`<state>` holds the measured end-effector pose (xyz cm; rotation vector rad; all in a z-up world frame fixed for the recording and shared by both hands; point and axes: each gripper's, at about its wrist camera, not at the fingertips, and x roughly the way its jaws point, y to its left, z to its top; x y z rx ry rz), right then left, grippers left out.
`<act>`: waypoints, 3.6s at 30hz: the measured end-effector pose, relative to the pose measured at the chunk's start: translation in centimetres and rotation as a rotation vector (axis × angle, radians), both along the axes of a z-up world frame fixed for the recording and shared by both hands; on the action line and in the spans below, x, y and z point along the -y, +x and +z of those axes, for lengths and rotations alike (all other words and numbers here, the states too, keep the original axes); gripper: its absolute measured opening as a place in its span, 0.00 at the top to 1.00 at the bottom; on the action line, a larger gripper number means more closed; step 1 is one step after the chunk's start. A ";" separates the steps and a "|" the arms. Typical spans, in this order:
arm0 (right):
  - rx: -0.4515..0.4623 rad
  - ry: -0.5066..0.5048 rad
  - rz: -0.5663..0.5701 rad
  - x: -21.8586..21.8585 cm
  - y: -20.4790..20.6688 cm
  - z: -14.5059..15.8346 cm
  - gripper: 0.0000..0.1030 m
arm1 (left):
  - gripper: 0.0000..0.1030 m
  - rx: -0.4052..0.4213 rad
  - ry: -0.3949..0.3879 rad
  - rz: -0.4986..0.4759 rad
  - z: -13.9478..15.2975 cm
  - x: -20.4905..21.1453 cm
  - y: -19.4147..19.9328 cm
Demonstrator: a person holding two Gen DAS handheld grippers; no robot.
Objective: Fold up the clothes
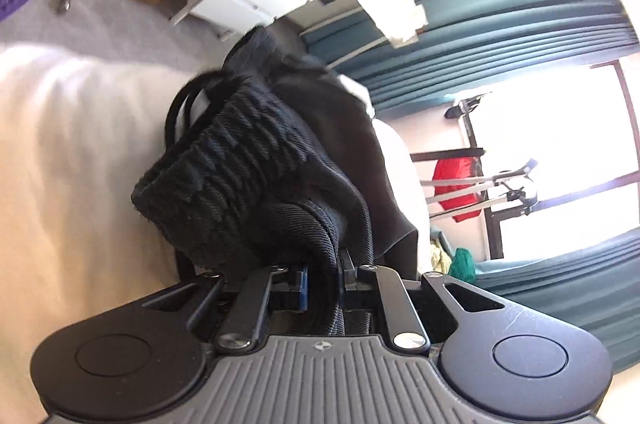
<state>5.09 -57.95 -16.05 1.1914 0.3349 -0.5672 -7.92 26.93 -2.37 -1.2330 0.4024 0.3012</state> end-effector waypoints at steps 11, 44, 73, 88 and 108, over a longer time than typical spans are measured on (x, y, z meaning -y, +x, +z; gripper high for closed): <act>-0.108 -0.082 -0.138 -2.6 -4.6 3.4 0.90 | 0.88 -0.092 0.163 -0.050 6.7 -5.5 -2.6; -0.021 -0.578 0.374 -13.1 -2.0 12.7 0.26 | 0.03 -0.105 0.860 -0.346 9.0 7.6 -5.1; 0.099 -0.817 0.676 -25.4 -0.3 12.5 0.26 | 0.03 0.068 1.054 -0.721 0.1 32.3 9.7; 0.113 -0.834 0.693 -27.0 1.8 10.5 0.26 | 0.03 -0.050 1.023 -0.729 -4.2 31.7 12.8; 0.019 -0.865 0.770 -29.6 11.1 9.3 0.27 | 0.03 -0.111 0.871 -0.705 -4.2 28.8 13.6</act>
